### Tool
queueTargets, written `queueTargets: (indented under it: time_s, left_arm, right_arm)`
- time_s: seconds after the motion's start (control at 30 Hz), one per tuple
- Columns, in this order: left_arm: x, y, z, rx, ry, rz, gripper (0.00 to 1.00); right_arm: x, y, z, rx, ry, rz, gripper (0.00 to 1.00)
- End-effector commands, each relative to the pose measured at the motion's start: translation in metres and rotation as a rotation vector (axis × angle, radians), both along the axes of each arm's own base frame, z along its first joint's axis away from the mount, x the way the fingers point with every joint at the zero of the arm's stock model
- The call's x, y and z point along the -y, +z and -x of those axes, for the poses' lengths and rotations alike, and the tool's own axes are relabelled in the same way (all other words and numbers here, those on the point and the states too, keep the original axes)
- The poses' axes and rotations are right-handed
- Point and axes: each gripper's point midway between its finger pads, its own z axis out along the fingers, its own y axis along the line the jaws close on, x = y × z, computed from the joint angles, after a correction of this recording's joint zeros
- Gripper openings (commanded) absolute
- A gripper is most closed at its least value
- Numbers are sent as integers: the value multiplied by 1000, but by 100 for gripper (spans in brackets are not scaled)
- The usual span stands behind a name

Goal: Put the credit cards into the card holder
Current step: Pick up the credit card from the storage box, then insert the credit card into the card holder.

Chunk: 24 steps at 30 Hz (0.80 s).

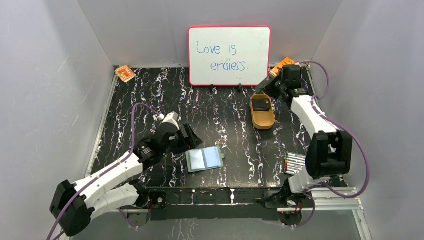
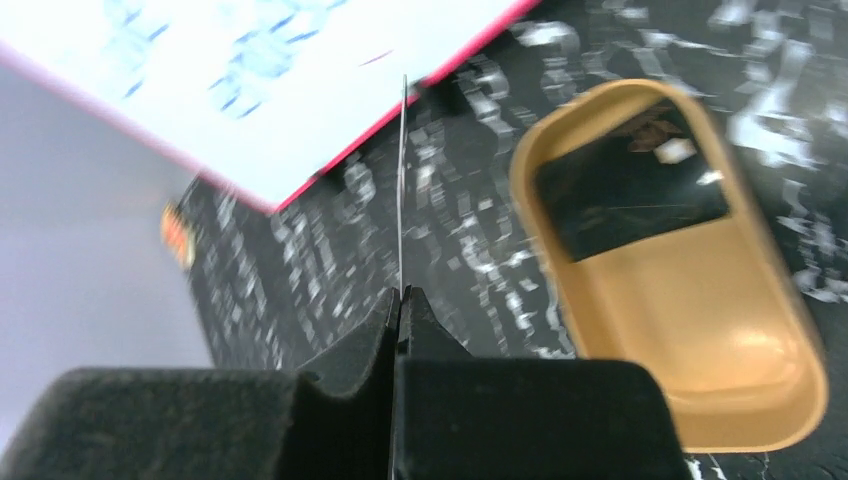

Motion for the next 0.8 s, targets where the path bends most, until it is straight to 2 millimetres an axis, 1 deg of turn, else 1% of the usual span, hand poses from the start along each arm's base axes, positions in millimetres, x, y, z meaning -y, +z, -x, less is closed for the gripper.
queueTargets:
  time_s: [0.0,0.1,0.13,0.17,0.2,0.27,0.3,0.33,0.37,0.47,0.53,0.57,0.63,0.7,0.77]
  left_arm:
    - [-23,21,-5,82,75,-32,78]
    - [-32,24,-2,110,90,-33,78]
    - [-33,23,-1,117,87,-33,79]
    - [-34,24,0,128,80,-32,79]
    - [-34,25,1,136,77,-28,80]
    - [-34,26,2,155,65,-16,81]
    - [-33,27,3,166,60,-3,81]
    - [-33,28,4,174,57,11,82]
    - [-33,26,5,177,56,23,82]
    - [-34,23,10,173,67,58,82]
    - [-36,19,12,158,83,64,82]
    - [-38,15,12,149,93,60,82]
    - [-40,7,13,122,107,45,82]
    - [-40,-3,13,89,116,27,81]
    - [-38,-12,12,52,124,11,81]
  right_arm:
    - [-56,97,39,290,510,-5,0]
    - [-88,117,89,387,793,-39,0]
    - [-99,122,109,408,900,-57,0]
    - [-115,123,133,416,1010,-68,0]
    - [-125,123,154,422,1107,-55,0]
    - [-144,115,200,424,1282,-53,0]
    - [-149,108,220,417,1340,-76,0]
    - [-152,100,235,402,1383,-107,0]
    - [-152,90,247,381,1406,-128,0]
    - [-147,62,262,333,1409,-140,0]
    - [-146,51,266,316,1409,-160,0]
    - [-146,44,267,297,1404,-170,0]
    - [-146,23,263,215,1364,-177,0]
    - [-150,2,261,122,1344,-209,0]
    - [-156,-13,259,64,1336,-213,0]
